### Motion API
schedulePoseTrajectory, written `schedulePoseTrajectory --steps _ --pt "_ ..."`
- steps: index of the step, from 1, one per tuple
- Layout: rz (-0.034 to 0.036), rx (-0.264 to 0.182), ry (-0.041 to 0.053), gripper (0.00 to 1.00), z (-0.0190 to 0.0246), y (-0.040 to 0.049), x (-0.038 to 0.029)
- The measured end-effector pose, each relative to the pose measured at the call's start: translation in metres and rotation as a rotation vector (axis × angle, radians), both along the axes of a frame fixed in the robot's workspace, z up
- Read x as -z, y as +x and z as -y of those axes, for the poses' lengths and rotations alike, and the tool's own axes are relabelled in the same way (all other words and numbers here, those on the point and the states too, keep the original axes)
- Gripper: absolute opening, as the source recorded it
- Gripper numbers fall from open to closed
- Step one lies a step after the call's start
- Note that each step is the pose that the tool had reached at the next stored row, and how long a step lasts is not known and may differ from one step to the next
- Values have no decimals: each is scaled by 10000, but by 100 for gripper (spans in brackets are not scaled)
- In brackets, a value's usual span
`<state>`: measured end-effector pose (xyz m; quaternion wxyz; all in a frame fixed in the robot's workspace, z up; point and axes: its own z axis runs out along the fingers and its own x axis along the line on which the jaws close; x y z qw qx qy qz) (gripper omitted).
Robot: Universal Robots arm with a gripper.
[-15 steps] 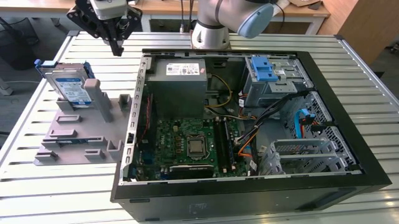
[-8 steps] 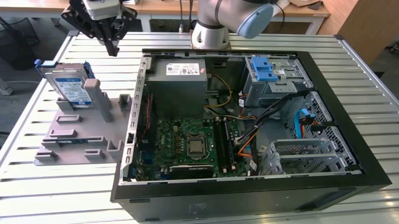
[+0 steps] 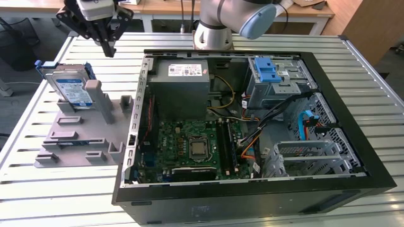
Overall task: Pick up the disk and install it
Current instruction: 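Reach for the disk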
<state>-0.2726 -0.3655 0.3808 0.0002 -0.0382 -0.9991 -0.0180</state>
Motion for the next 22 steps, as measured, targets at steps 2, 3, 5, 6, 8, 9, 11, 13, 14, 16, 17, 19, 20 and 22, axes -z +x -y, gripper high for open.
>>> schedulePoseTrajectory --steps 2,3,5,6,8,9,11,13,14,16,17,19,20,22 --pt "-1 0 0 11 -2 -23 3" --pt "-2 0 0 11 -3 -36 4" --pt "-4 0 0 11 -5 -58 7" --pt "-5 0 0 11 -6 -70 8" --pt "-6 0 0 11 -8 -90 11" --pt "-8 0 0 11 -9 -100 12" --pt "-10 -1 0 11 -11 -119 15" --pt "-11 -1 1 11 -13 -139 18" --pt "-13 0 0 11 -14 -150 19" --pt "-14 0 0 11 -16 -173 22" --pt "-14 0 0 11 -18 -184 23" --pt "-15 0 0 11 -21 -208 26" --pt "-15 1 0 11 -23 -219 27" --pt "-15 0 0 11 -26 -239 30"
